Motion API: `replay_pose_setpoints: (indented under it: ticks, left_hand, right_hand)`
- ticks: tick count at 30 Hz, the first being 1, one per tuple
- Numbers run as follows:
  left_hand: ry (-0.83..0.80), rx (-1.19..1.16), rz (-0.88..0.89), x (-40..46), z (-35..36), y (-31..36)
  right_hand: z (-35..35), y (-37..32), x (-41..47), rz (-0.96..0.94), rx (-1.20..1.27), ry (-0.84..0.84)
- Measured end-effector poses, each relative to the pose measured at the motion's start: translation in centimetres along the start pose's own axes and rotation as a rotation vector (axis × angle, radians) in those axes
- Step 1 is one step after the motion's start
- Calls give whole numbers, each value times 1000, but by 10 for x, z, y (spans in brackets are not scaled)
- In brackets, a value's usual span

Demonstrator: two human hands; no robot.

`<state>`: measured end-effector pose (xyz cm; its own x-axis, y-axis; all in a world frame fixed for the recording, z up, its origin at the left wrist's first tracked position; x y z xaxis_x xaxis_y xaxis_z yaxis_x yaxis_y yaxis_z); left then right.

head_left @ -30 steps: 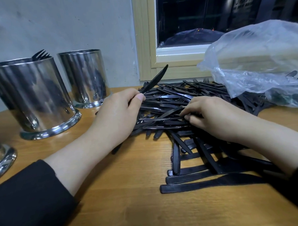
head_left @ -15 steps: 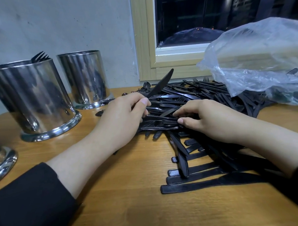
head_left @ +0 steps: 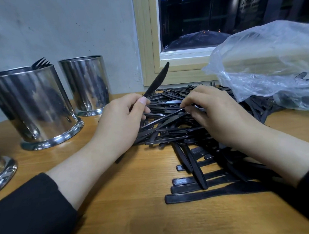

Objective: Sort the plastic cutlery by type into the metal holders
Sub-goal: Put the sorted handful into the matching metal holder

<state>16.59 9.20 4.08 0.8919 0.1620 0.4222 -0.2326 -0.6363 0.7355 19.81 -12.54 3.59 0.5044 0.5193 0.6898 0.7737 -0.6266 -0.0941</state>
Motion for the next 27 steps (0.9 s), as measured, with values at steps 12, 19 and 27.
replay_pose_setpoints:
  ticks: [12,19,27]
  left_hand:
    - [-220,33,39,-7,9,4]
    - [-123,-27,-55,2,7,-7]
    - [-73,-43,-77,2,5,-5]
  right_hand:
    - [-20,-7,3,3,48,273]
    - [-6,2,-3,113,71,-212]
    - [15,-5,-8,60,42,-484]
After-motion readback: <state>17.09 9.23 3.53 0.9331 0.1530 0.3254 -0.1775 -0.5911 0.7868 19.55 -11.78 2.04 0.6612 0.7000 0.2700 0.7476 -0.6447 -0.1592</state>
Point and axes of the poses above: each hand's wrist, its own x-axis towards the middle knuckle, its own z-axis out of the palm, y = z × x, the point moved 3 cm from there along x, towards the middle knuckle, and after that the axes turned 8 degrees about -z, right-handed, at the moved point
